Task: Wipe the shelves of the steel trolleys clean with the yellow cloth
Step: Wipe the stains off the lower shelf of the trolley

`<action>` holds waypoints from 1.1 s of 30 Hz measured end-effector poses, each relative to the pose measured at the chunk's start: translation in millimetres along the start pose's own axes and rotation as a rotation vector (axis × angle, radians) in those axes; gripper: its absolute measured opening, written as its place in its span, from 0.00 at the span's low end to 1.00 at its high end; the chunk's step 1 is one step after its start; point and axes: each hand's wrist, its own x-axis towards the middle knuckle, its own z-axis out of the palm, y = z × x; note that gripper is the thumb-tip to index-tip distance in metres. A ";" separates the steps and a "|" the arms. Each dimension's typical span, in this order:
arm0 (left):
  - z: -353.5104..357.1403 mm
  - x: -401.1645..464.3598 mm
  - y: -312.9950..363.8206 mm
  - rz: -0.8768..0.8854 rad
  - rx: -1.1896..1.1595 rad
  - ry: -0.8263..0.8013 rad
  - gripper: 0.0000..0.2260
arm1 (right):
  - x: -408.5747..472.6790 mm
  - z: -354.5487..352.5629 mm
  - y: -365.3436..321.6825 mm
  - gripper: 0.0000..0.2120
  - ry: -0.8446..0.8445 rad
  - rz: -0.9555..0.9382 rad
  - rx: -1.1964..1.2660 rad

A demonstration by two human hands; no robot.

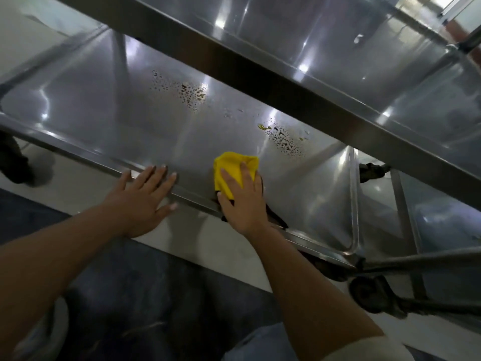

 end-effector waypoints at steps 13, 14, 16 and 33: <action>12.0 -3.2 3.9 0.014 -0.055 0.087 0.40 | -40.8 -47.6 131.1 0.24 0.084 0.790 -0.020; 13.3 -3.1 3.5 0.022 -0.058 0.090 0.39 | -26.1 -46.2 116.3 0.23 0.056 0.876 -0.042; 15.6 -2.5 2.8 0.031 -0.064 0.096 0.39 | 5.4 -40.7 79.9 0.23 0.076 0.970 0.023; 8.9 0.3 -154.2 -0.360 -0.110 0.188 0.51 | 1.0 -4.1 28.3 0.25 0.173 0.136 -0.010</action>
